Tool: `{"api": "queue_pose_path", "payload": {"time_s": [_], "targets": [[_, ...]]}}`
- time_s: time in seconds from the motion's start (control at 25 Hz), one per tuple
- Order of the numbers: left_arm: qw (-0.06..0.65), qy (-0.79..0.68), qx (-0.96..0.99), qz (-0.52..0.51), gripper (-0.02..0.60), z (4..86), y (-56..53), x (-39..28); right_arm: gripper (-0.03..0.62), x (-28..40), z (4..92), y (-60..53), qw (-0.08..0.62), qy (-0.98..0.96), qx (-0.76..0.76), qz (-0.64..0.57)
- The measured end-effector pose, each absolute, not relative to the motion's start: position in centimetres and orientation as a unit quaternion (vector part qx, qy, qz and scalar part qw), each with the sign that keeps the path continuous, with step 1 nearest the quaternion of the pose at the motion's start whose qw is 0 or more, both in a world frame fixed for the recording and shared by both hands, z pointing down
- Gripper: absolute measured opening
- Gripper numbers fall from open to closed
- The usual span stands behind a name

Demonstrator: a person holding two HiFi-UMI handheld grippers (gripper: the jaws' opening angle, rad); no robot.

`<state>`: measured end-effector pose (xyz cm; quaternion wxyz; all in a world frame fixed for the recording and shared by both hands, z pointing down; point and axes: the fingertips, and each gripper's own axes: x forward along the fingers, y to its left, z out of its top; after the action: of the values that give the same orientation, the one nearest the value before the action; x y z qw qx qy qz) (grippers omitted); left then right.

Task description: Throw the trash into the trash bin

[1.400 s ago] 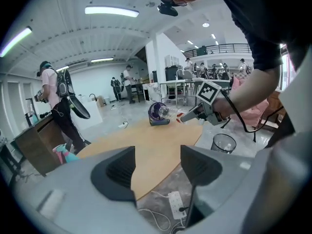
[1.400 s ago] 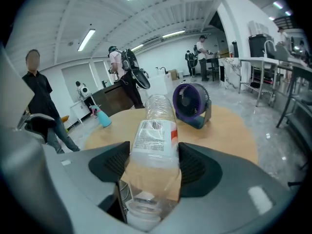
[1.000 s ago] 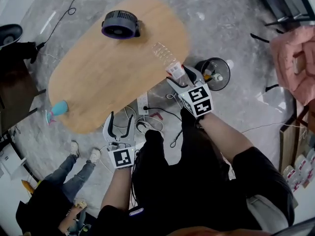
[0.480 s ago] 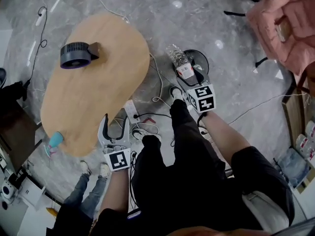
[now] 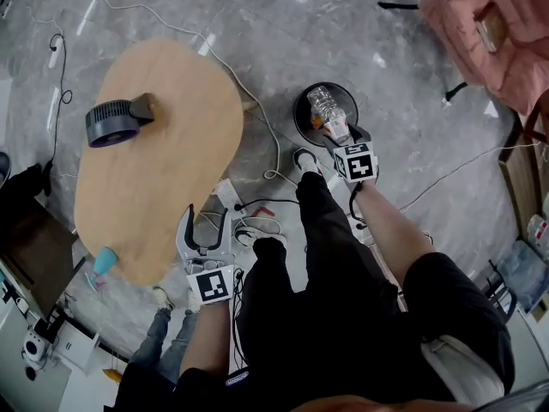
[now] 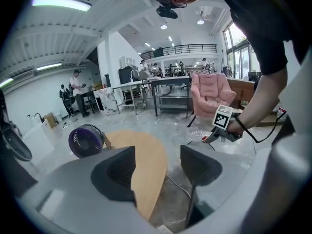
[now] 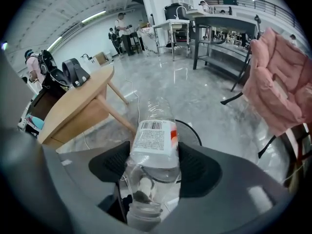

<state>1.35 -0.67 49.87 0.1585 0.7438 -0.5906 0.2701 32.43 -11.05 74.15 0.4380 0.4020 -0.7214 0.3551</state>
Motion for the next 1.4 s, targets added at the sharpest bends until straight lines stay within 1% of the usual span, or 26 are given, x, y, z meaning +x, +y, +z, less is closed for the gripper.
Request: {"api": "queue_pose_path", "payload": {"time_s": [0.2,0.44,0.6,0.76,1.04,1.4], "targets": [[0.172,-0.588,0.741,0.274,0.299,50.7,-0.3,1.4,0.337,32.6,78.3,-10.4,0.481,-0.692,0.381,0.381],[0.191,-0.591,0.728,0.292,0.299,52.1,0.9,-0.4,0.337,32.4,83.4,-8.3,0.575,-0.645,0.313,0.394],[0.199,-0.598,0.719,0.294,0.299,52.7,1.8,-1.8,0.337,32.5,85.8,-8.5,0.635,-0.618,0.278,0.371],[0.213,-0.598,0.712,0.301,0.299,53.4,3.2,-3.1,0.337,31.3,88.5,-9.1,0.67,-0.618,0.237,0.335],[0.234,-0.602,0.698,0.309,0.299,55.0,5.5,-4.7,0.337,30.9,91.7,-10.2,0.707,-0.601,0.215,0.307],[0.253,-0.602,0.692,0.308,0.299,56.5,7.2,-4.6,0.337,31.1,95.2,-10.1,0.735,-0.582,0.193,0.289]]}}
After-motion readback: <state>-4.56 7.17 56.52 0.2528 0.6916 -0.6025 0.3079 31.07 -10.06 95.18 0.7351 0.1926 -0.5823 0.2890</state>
